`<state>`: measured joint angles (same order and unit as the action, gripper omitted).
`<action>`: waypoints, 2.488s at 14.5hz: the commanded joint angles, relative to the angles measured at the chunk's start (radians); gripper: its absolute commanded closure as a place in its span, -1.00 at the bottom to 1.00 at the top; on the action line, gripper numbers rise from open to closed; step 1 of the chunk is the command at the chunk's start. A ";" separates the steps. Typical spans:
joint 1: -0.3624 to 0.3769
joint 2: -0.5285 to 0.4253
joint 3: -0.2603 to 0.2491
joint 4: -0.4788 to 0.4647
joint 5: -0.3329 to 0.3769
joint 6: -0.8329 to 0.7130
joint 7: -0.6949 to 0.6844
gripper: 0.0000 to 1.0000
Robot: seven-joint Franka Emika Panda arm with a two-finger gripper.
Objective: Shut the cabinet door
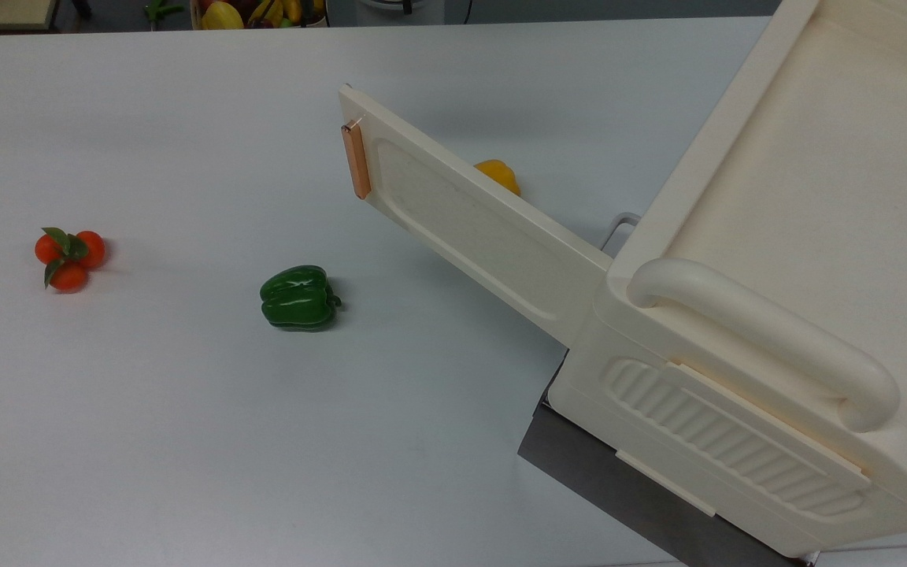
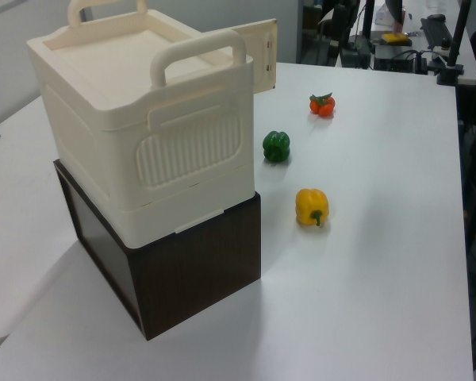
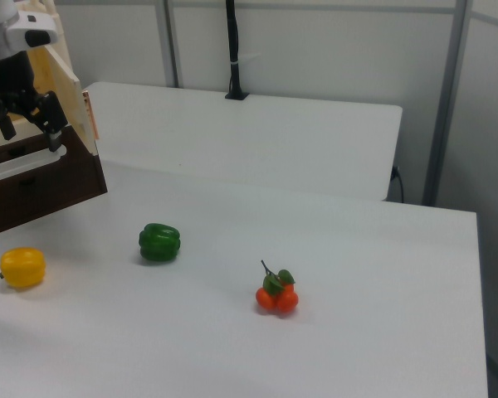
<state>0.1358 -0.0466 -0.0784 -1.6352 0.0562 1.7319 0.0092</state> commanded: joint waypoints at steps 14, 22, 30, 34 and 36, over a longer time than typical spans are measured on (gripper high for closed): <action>0.004 -0.016 0.000 -0.022 0.002 0.008 -0.040 -0.41; -0.021 0.008 -0.010 -0.018 0.132 0.122 -0.018 1.00; -0.107 0.102 -0.061 -0.020 0.489 0.647 0.152 1.00; -0.085 0.191 -0.043 -0.017 0.605 0.842 0.147 1.00; -0.077 0.206 -0.029 -0.020 0.603 0.850 0.140 1.00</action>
<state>0.0402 0.1464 -0.1204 -1.6468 0.6423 2.5451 0.1398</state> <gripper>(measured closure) 0.991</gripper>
